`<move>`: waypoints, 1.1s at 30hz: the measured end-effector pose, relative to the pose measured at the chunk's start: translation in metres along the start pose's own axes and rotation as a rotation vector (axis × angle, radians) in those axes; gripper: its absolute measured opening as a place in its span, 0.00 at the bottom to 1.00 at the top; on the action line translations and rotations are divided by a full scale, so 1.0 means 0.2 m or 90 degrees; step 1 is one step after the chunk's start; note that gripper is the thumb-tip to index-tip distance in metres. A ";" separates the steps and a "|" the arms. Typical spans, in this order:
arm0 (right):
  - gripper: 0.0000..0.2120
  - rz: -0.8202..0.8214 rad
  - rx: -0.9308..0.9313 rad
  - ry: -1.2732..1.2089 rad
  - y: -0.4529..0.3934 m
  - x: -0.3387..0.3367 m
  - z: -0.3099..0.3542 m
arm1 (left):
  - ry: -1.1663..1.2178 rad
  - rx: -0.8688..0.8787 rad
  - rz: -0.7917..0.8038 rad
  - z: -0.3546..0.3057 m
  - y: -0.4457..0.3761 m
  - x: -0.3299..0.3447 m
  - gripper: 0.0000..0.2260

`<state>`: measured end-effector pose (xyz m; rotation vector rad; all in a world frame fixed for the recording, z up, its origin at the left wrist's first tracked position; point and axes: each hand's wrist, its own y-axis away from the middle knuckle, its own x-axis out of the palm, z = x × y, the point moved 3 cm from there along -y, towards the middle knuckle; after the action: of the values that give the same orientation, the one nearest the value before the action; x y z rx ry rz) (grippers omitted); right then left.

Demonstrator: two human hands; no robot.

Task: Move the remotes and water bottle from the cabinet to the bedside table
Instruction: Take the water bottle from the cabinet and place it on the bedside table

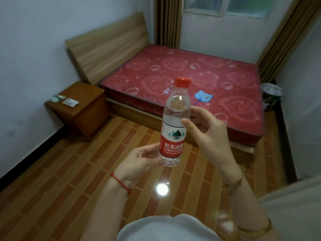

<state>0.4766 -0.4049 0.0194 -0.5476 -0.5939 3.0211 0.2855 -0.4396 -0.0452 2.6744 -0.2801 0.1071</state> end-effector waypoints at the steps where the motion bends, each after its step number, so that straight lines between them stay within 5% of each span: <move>1: 0.16 0.018 -0.003 -0.008 -0.09 0.03 -0.03 | 0.005 0.002 -0.016 -0.03 -0.05 -0.03 0.20; 18: 0.18 0.239 -0.080 -0.080 -1.47 0.99 -0.38 | 0.059 0.014 -0.240 -0.42 -0.98 -0.95 0.21; 33: 0.18 0.292 -0.102 -0.128 -2.70 1.83 -0.54 | 0.058 0.026 -0.281 -1.01 -1.85 -1.88 0.21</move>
<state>0.1407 0.1655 0.0031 -0.4365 -0.8293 3.5136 -0.0090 0.0412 -0.0668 2.6921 0.3447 0.0954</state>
